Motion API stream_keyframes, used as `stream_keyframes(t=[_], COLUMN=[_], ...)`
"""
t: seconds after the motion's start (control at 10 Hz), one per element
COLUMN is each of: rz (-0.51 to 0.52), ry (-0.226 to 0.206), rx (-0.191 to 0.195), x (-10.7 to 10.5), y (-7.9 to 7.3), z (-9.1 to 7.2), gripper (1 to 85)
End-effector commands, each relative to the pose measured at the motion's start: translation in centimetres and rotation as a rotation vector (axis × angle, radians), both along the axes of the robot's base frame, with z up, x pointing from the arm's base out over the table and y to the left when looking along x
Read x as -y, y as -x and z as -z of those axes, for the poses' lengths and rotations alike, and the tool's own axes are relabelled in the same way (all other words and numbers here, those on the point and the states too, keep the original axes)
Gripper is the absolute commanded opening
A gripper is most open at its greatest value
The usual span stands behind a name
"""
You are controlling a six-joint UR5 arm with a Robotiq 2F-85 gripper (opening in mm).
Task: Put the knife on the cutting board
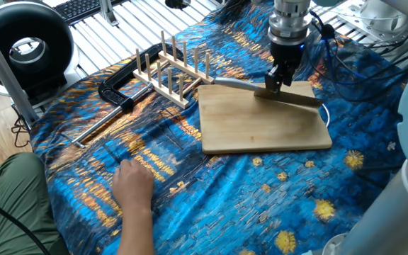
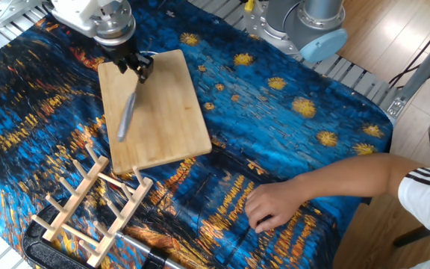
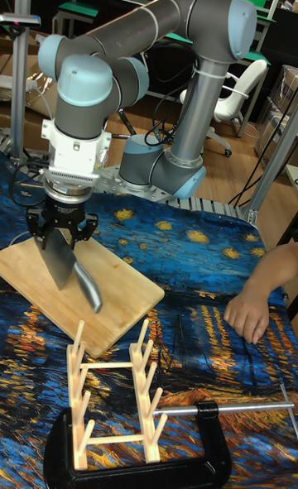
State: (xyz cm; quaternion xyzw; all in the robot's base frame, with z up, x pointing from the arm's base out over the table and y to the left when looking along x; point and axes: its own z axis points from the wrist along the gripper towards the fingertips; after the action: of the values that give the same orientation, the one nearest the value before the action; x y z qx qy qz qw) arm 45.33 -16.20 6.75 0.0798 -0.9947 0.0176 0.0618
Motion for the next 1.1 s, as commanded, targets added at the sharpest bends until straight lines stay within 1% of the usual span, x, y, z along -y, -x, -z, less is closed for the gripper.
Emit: stream_keyframes(t=[0.0, 0.1, 0.3, 0.6, 0.8, 0.9, 1.0], rz=[-0.029, -0.042, -0.057, -0.049, -0.044, -0.028, -0.023], ry=[-0.012, -0.007, 0.008, 0.011, 0.004, -0.016, -0.023], rx=[0.042, 0.06, 0.059, 0.062, 0.061, 0.058, 0.055], x=[-0.4, -0.4, -0.3, -0.9, -1.3, -1.9, -2.1], y=[-0.3, -0.4, -0.2, -0.1, 0.0, 0.1, 0.2], z=[1.8, 2.6, 3.0, 3.2, 3.3, 3.3, 3.2], gripper=[52.7, 52.3, 52.7, 53.3, 53.3, 53.3, 53.7])
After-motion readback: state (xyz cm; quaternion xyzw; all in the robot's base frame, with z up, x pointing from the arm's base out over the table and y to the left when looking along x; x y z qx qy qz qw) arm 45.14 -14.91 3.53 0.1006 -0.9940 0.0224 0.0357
